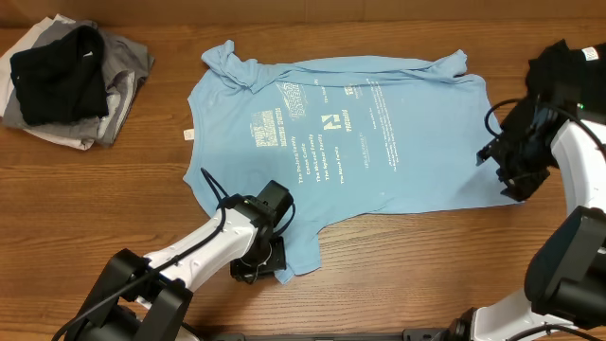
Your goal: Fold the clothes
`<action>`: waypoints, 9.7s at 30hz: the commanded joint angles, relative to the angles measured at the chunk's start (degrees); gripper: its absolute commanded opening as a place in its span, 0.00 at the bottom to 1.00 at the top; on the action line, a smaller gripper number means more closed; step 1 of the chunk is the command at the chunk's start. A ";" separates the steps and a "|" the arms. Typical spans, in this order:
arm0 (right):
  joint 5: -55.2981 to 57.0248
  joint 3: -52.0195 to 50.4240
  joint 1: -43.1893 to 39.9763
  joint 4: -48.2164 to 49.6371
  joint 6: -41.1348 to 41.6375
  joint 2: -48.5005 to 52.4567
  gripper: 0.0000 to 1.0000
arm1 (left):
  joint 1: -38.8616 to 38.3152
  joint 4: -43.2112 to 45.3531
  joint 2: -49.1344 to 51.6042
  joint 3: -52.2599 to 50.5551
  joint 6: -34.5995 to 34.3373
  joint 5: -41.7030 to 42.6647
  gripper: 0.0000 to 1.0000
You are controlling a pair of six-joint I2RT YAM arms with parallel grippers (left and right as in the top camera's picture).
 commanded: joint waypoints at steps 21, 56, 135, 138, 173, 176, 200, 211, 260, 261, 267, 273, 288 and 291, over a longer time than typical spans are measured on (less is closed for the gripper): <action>8.02 -9.29 -2.80 13.14 4.07 1.03 0.68 | 0.63 0.55 1.36 -0.48 0.26 -2.10 0.04; 8.63 -9.29 -3.37 17.53 4.26 5.75 0.56 | 0.63 -2.21 1.36 -0.48 0.28 -2.49 0.04; 7.91 -11.96 -3.37 22.69 4.50 12.20 0.04 | 0.52 2.43 -4.00 0.68 3.06 -1.68 0.27; 7.93 -11.96 -3.37 22.69 4.48 12.20 0.04 | 0.52 2.71 -4.00 0.61 3.04 -1.66 0.11; 7.91 -11.96 -3.37 22.80 4.48 12.20 0.06 | 0.55 7.32 -4.00 -3.39 1.68 0.13 0.25; 7.91 -11.96 -3.37 22.75 4.48 12.20 0.06 | 0.55 7.17 -4.00 -3.39 1.75 0.15 0.17; 7.89 -9.90 -3.37 7.89 16.02 -0.94 0.04 | 0.52 -22.49 -16.35 8.74 -2.91 -6.64 0.04; 11.10 -9.92 -3.37 -3.78 20.96 -12.22 0.04 | -6.14 -31.39 -24.52 8.74 -12.52 -8.83 0.04; 2.40 -10.03 1.84 14.53 15.96 -12.63 0.05 | 7.82 -3.23 -18.36 10.91 -3.98 -28.96 0.04; 2.47 -10.03 2.43 15.28 15.96 -12.46 0.05 | 7.82 -2.60 -17.51 10.91 -3.96 -29.14 0.04; 9.99 -10.25 5.18 17.46 19.02 -11.93 0.05 | 8.57 1.01 -13.20 10.91 -3.89 -32.50 0.04; 12.57 -12.76 5.27 20.41 19.45 -11.93 0.08 | 11.96 3.48 -12.15 10.91 -1.60 -32.48 0.04; 6.64 -15.45 5.44 29.57 19.47 -8.33 0.09 | 15.26 11.15 -9.38 10.88 0.79 -30.36 0.06; 6.69 -15.45 5.44 30.75 19.43 -7.21 0.09 | 15.26 12.37 -7.78 10.88 0.79 -30.36 0.07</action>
